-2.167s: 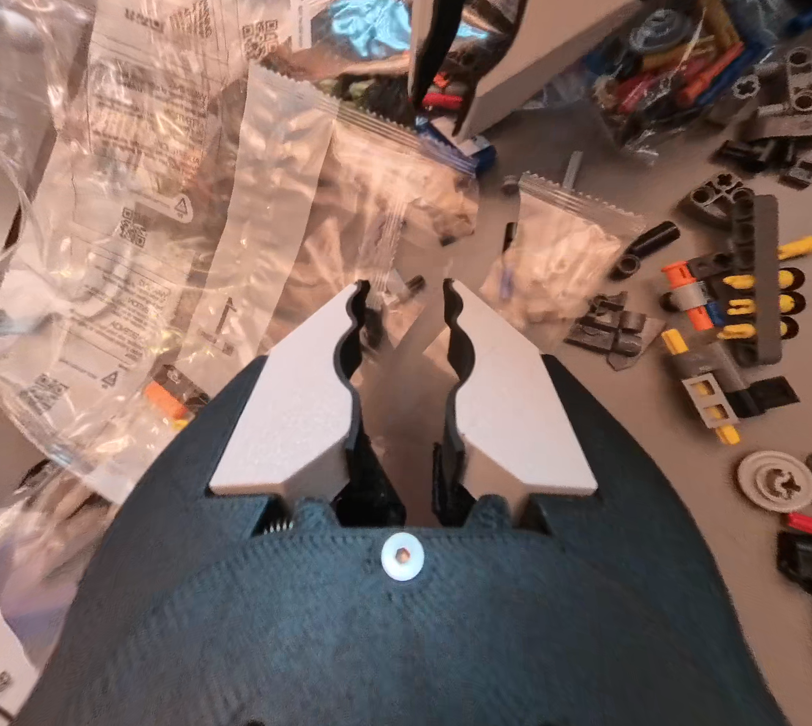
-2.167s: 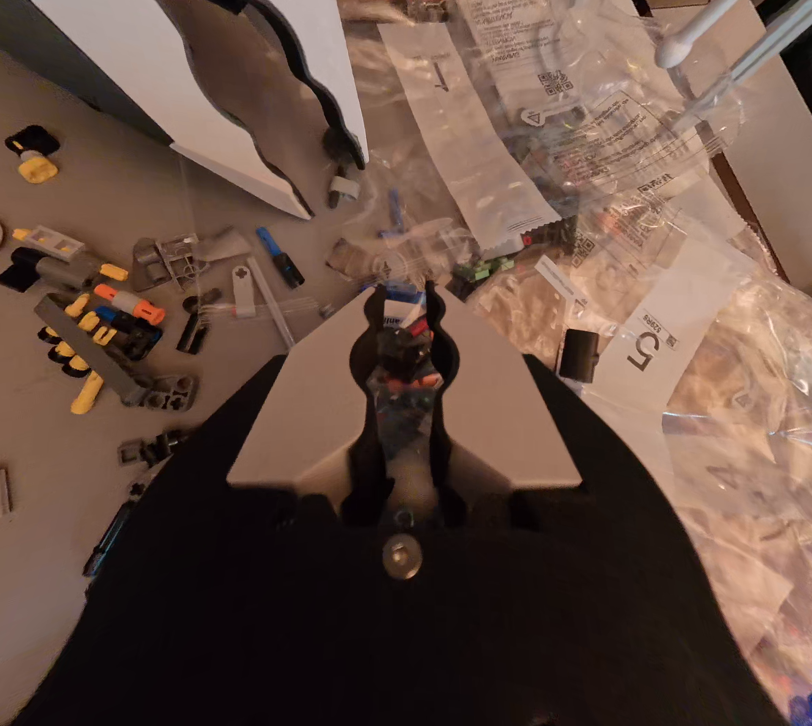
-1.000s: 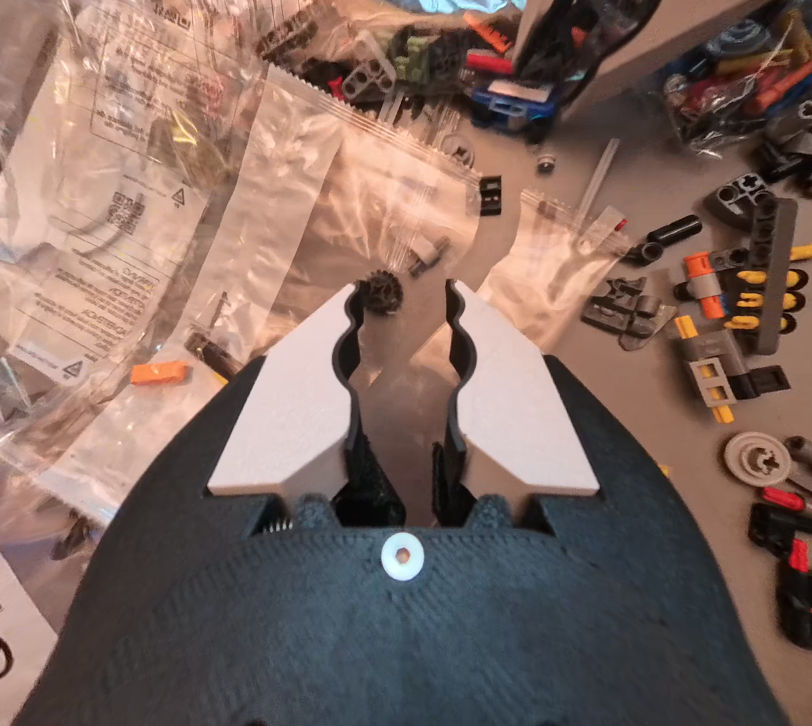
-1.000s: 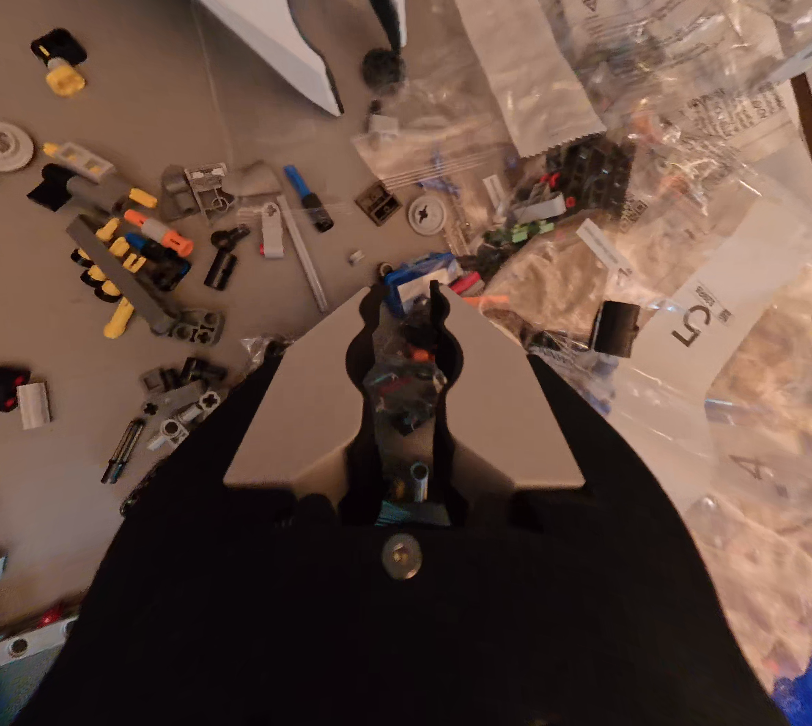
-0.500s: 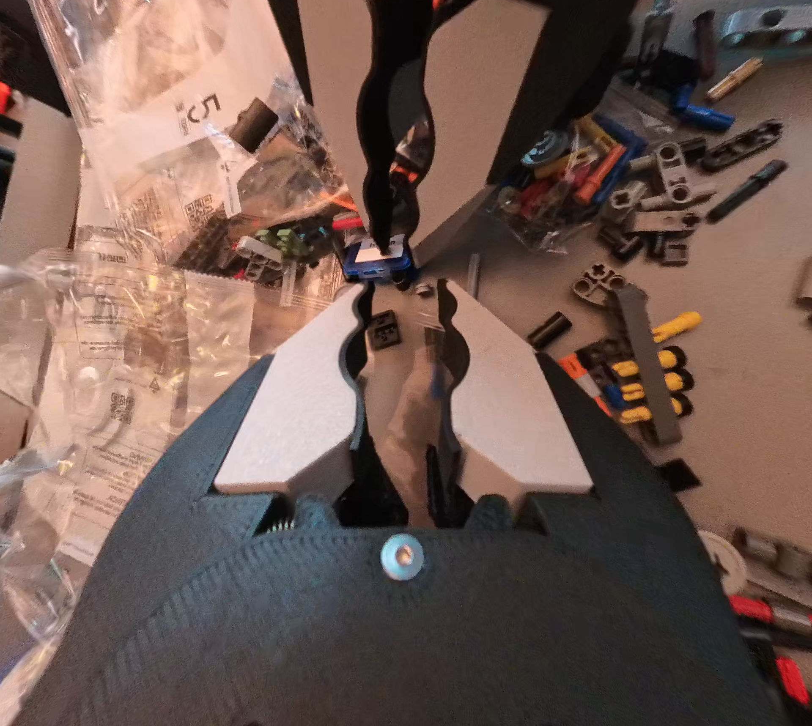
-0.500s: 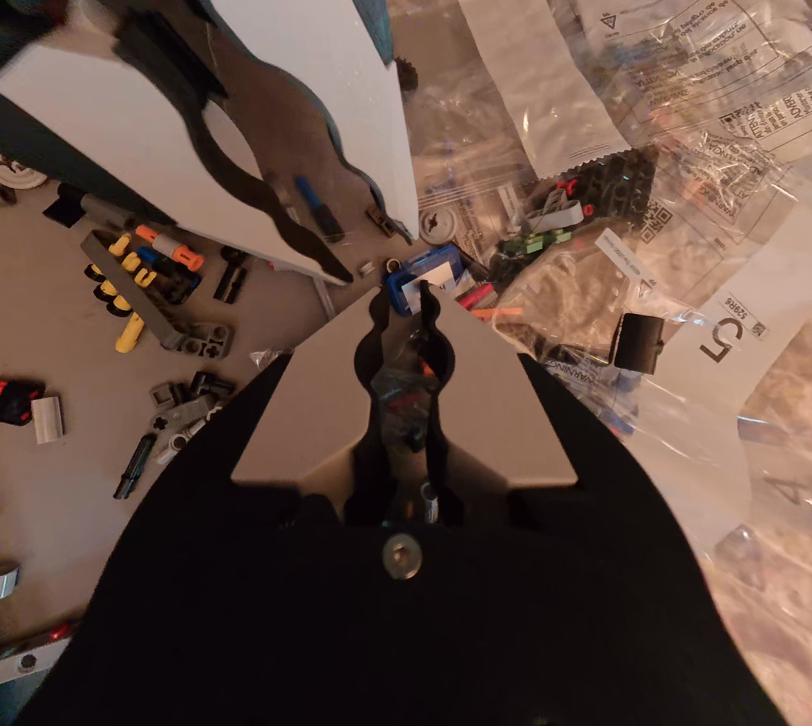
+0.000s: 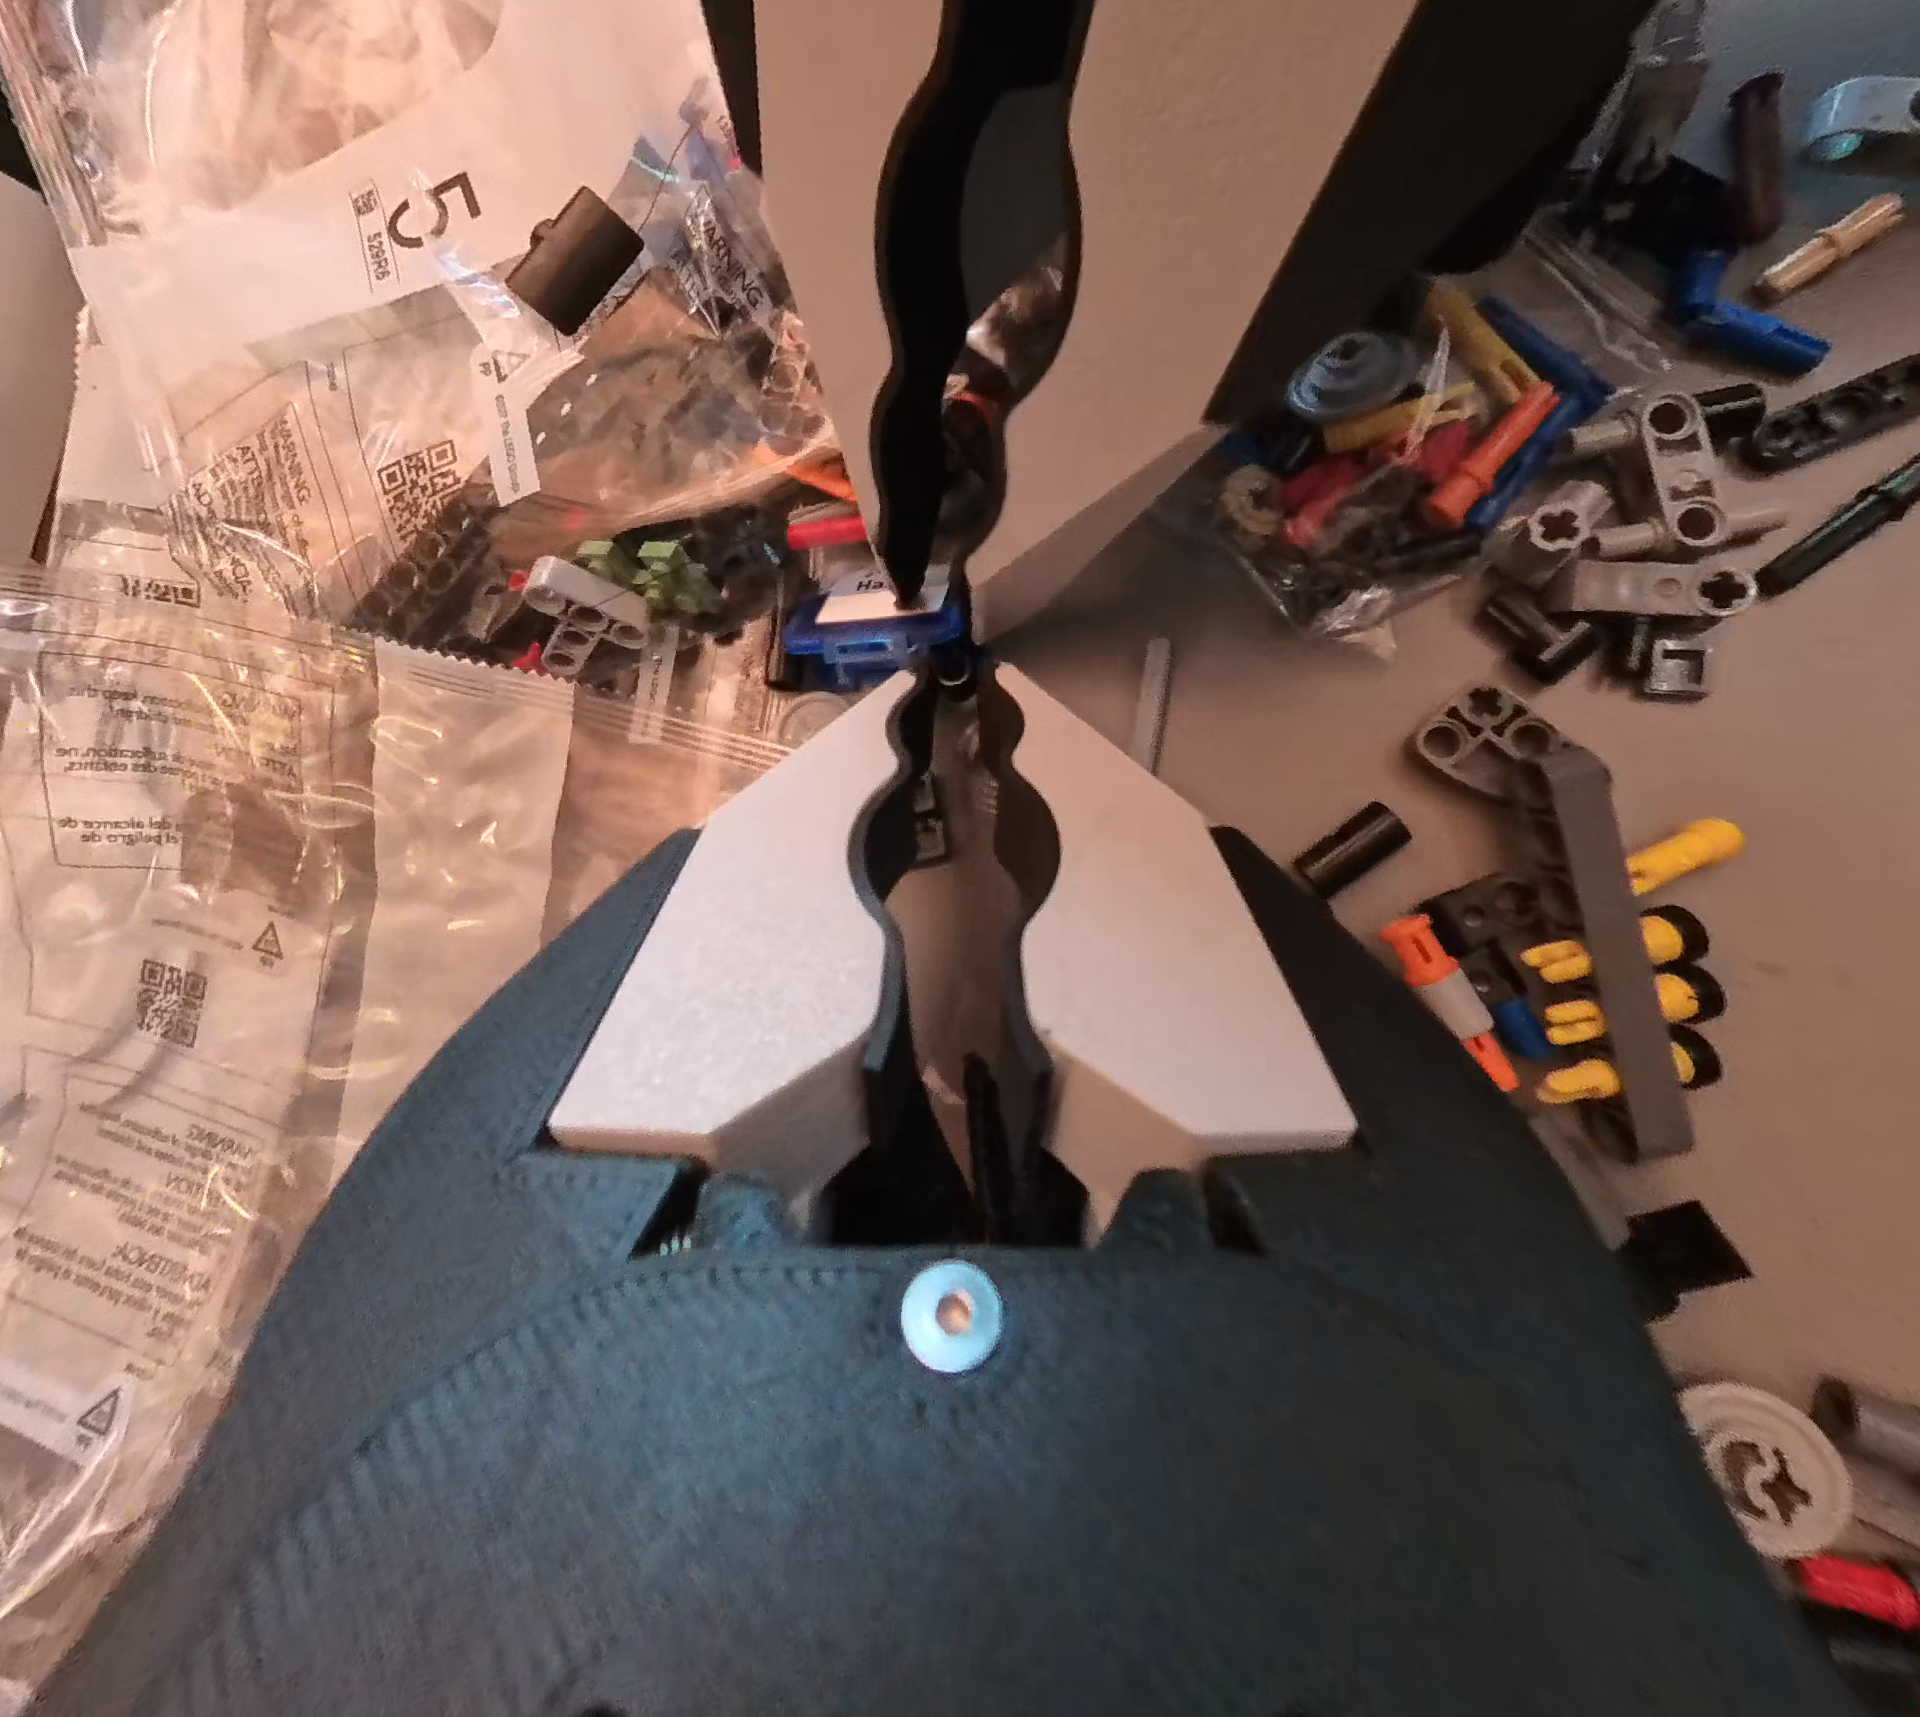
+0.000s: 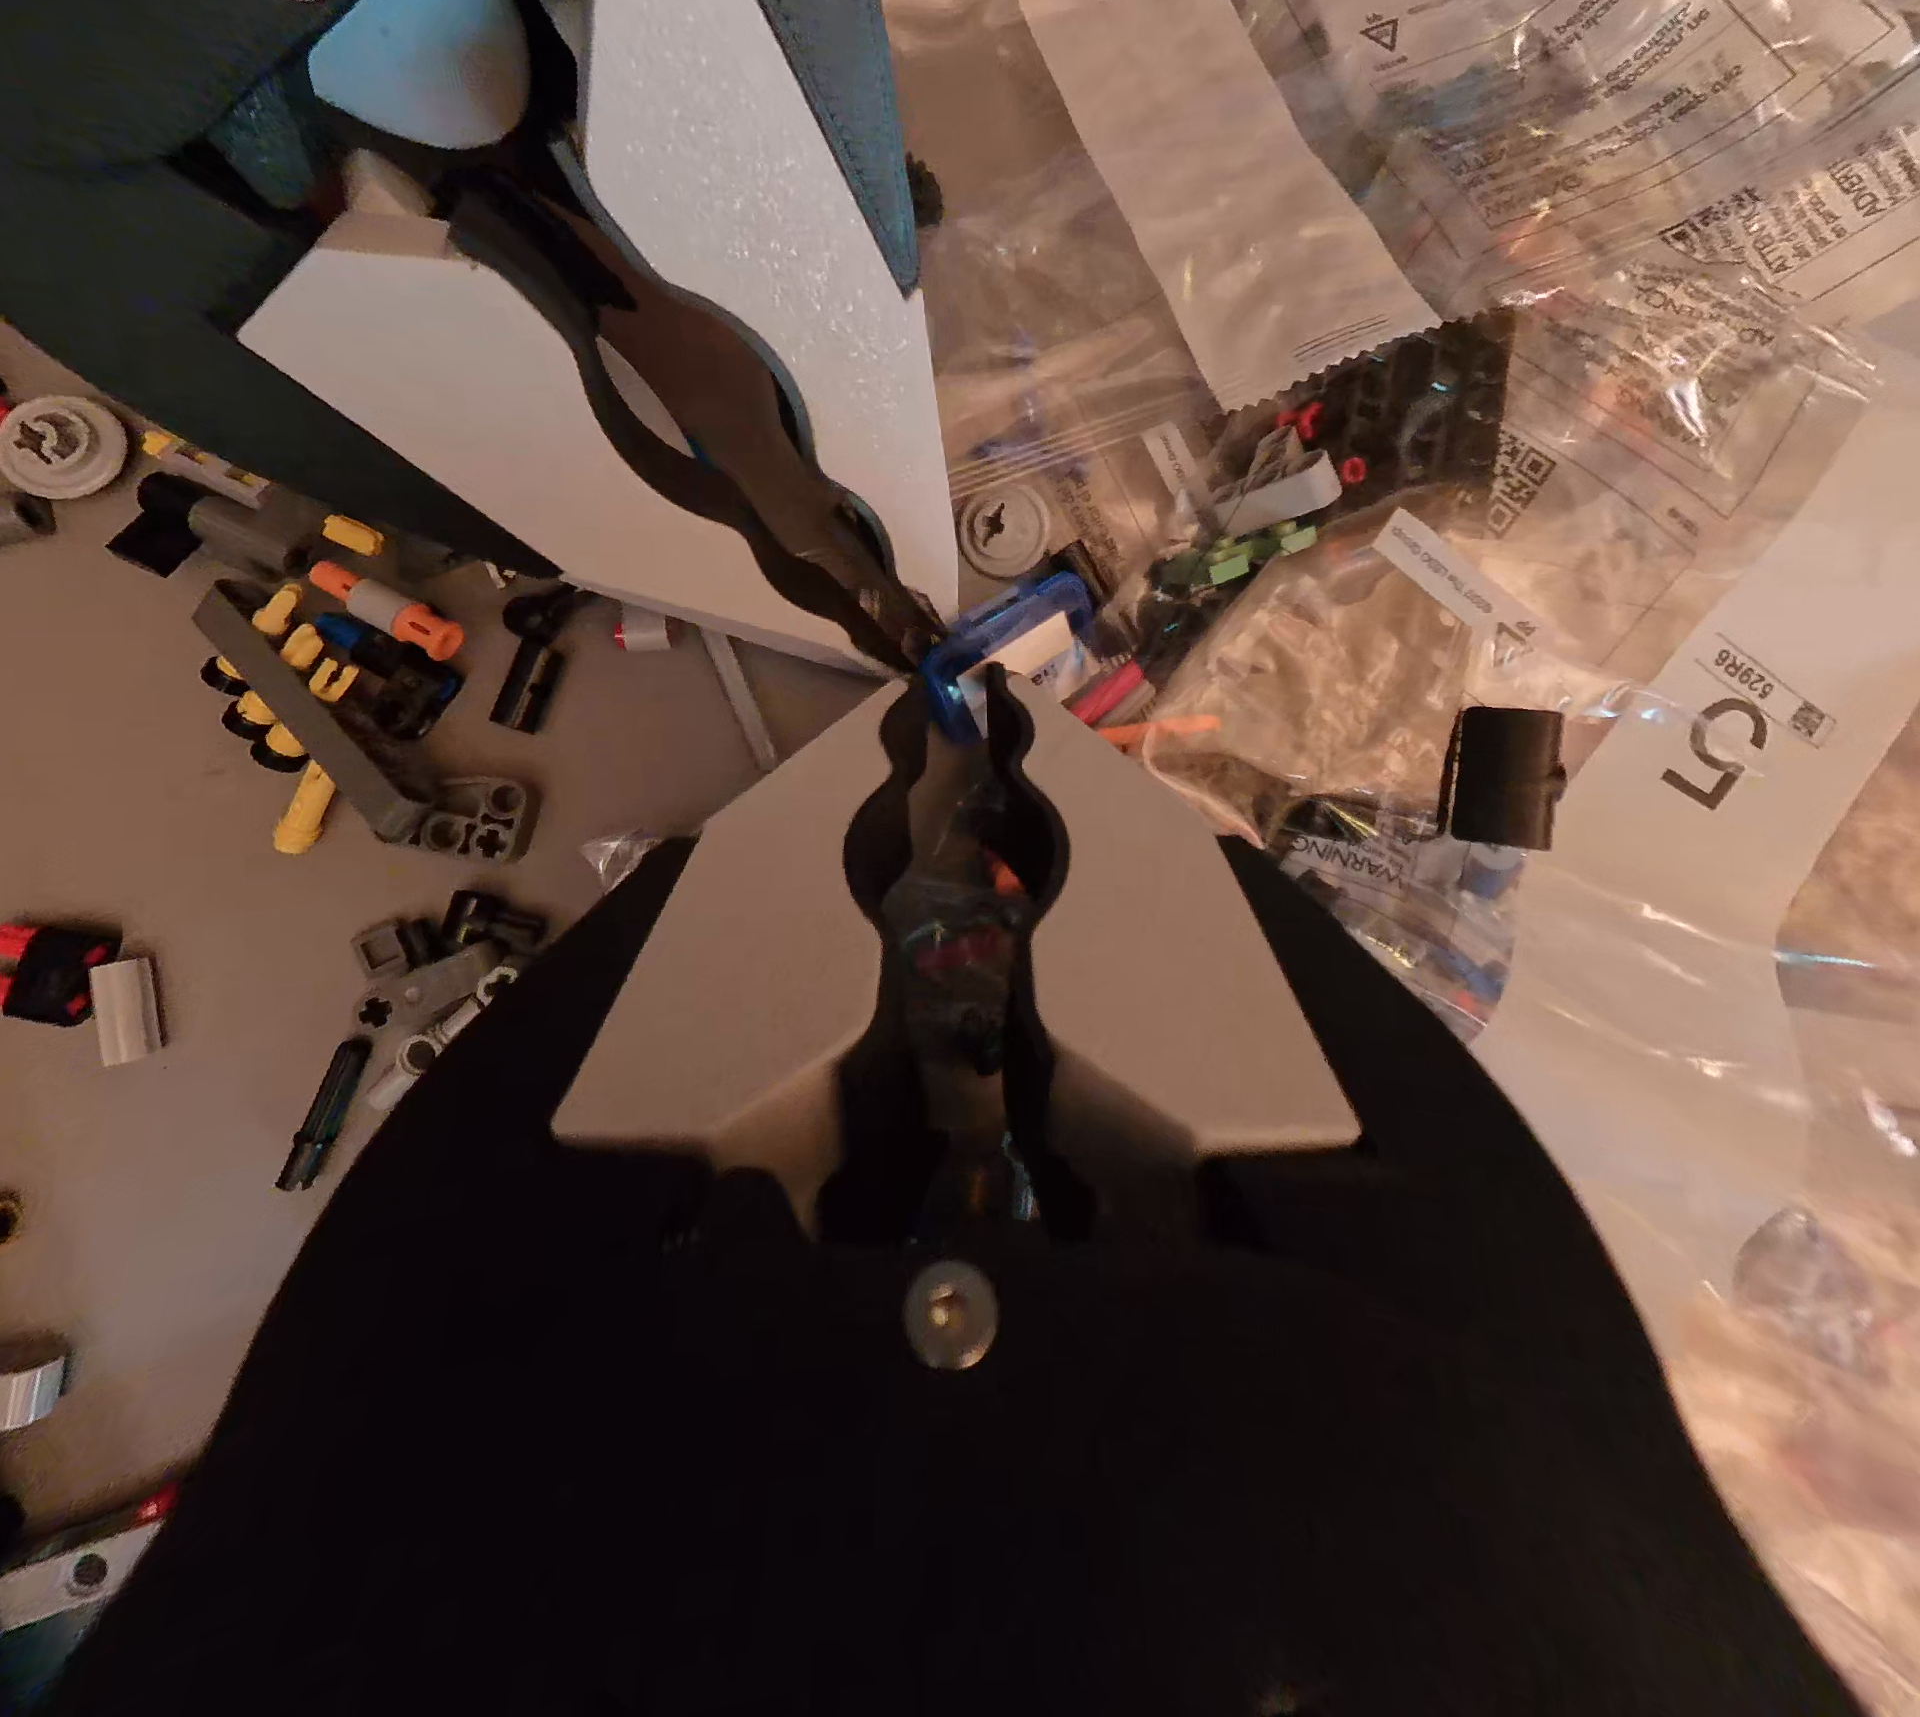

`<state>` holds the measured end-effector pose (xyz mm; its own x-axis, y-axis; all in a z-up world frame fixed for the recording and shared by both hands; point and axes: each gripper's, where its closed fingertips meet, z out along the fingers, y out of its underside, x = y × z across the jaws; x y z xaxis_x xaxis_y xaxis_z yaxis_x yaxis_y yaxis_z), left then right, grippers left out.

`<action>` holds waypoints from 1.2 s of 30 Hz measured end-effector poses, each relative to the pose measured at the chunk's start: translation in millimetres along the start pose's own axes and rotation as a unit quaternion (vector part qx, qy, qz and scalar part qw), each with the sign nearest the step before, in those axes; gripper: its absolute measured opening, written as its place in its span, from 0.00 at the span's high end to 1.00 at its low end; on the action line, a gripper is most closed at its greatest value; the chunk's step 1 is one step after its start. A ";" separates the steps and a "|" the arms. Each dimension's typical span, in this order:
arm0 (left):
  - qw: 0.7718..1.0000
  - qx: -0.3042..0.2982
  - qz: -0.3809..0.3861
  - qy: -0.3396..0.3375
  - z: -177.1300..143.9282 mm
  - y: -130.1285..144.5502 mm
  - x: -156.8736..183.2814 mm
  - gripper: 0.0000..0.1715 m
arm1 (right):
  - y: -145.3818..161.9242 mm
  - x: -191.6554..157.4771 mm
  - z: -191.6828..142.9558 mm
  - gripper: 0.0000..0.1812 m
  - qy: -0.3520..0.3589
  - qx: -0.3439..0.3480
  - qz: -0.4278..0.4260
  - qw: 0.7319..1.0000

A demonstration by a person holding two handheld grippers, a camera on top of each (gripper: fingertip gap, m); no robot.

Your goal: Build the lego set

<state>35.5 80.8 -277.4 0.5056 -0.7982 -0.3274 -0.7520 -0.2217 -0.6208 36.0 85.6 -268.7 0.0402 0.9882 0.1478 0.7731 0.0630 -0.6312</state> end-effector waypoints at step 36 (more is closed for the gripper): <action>0.969 0.147 0.173 -0.097 -63.5 -47.4 -3.7 0.97 | -50.3 -0.7 -69.3 0.92 -0.167 0.250 0.178 0.937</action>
<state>42.4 58.7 -201.6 0.3352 -0.6699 -0.6625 -0.7529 0.2323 -0.6158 41.0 72.1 -184.3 -0.0262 0.9423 -0.3338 0.3526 -0.3037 -0.8851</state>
